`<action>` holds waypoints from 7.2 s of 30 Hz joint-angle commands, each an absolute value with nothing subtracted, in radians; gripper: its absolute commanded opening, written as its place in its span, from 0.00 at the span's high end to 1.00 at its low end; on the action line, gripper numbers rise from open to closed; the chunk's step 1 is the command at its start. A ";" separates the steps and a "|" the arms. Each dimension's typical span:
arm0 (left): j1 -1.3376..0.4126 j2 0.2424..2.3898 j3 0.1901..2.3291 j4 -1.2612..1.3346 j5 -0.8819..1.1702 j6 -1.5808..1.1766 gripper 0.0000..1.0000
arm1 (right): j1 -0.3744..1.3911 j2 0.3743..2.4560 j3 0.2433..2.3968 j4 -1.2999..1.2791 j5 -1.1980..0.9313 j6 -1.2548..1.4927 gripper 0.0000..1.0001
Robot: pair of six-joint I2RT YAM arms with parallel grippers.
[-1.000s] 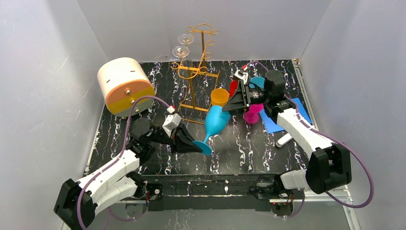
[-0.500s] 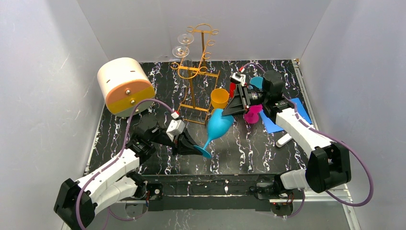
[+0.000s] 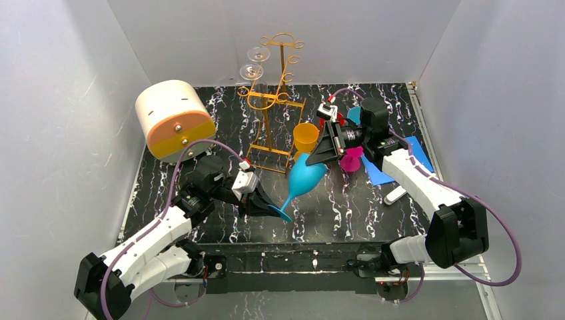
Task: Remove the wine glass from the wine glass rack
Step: Place the wine glass at the center of the board, then pick up the wine glass from the wine rack.
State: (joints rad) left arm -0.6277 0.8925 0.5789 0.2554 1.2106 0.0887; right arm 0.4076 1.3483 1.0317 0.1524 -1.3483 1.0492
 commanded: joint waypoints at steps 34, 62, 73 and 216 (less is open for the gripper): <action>-0.620 0.850 0.672 -0.074 1.084 0.187 0.42 | 0.423 1.296 1.109 -0.081 -1.290 0.863 0.99; -0.618 0.622 0.618 -0.030 0.378 0.024 0.02 | 0.484 1.262 1.265 -0.631 -0.503 0.435 0.99; -0.618 0.618 0.679 -0.204 -0.049 -0.150 0.02 | 0.704 1.279 1.284 -0.654 0.187 0.355 0.99; -0.262 1.724 1.915 -0.382 0.093 -0.529 0.45 | 0.652 0.884 0.954 -0.324 -0.165 0.743 0.26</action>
